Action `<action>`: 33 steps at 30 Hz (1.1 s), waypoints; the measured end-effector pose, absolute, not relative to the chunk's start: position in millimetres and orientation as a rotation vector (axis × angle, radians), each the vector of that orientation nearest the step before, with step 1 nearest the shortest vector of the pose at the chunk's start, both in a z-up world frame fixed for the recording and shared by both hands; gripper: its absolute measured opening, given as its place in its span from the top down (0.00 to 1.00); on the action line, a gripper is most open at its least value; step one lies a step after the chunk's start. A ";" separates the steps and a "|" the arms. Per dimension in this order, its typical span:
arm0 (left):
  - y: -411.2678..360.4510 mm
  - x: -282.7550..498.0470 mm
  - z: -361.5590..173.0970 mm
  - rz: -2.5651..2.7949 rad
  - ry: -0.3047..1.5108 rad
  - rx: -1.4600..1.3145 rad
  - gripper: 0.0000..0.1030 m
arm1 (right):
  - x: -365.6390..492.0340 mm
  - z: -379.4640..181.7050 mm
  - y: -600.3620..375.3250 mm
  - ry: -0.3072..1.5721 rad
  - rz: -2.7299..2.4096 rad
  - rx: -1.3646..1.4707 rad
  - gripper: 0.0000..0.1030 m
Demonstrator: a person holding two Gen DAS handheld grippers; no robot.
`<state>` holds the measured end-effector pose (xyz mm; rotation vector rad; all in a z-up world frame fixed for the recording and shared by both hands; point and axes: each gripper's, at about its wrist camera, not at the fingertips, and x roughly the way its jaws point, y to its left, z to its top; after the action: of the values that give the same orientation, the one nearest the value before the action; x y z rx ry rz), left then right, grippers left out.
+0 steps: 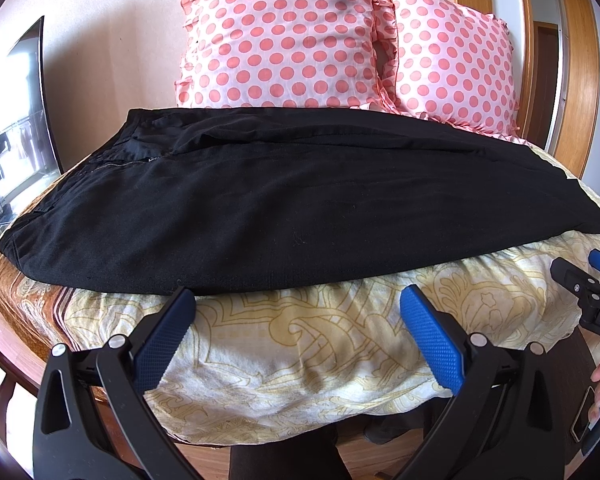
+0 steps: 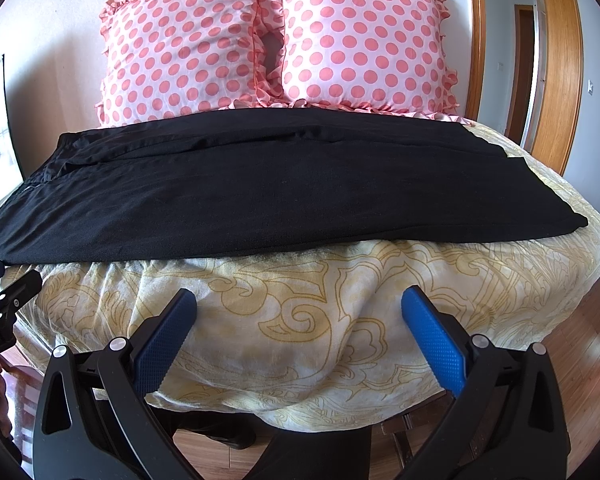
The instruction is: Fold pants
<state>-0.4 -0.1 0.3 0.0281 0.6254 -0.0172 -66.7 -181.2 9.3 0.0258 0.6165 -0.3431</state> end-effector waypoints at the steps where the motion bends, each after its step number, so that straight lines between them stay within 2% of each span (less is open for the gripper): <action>1: -0.1 -0.6 0.3 -0.022 0.631 0.029 0.02 | -66.2 7.7 -179.1 0.617 -0.343 0.025 0.01; 7: 1.0 1.5 2.0 -0.043 0.634 0.039 0.02 | -60.2 5.0 -182.2 0.635 -0.300 0.047 0.01; 9: 1.8 -6.1 2.7 -0.024 0.621 0.054 0.02 | -65.9 21.2 -199.8 0.602 -0.308 0.088 0.01; 13: -0.5 -28.9 22.9 0.034 0.455 0.118 0.02 | -58.1 84.5 -256.3 0.492 -0.376 0.188 0.01; 17: -5.3 -18.2 49.2 -0.008 0.446 0.141 0.02 | 0.1 134.9 -326.1 0.501 -0.483 0.282 0.01; 21: 1.9 18.0 68.4 -0.039 0.490 0.068 0.02 | 81.3 156.8 -397.6 0.567 -0.620 0.376 0.01; 24: 15.1 65.0 80.1 -0.063 0.574 -0.069 0.02 | 137.1 150.1 -449.3 0.626 -0.715 0.496 0.12; 28: 37.0 120.7 84.6 -0.042 0.650 -0.214 0.02 | 202.0 115.2 -501.2 0.747 -0.840 0.600 0.39; 30: 37.8 133.1 88.9 0.024 0.605 -0.154 0.02 | 223.3 98.5 -515.9 0.779 -0.907 0.627 0.45; 33: 38.0 139.2 93.3 0.067 0.517 -0.061 0.02 | 251.2 81.8 -531.3 0.807 -0.999 0.612 0.45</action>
<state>139.2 38.0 93.3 -0.0612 0.5174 0.0667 251.2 -531.3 81.8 0.6117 0.8068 -0.9993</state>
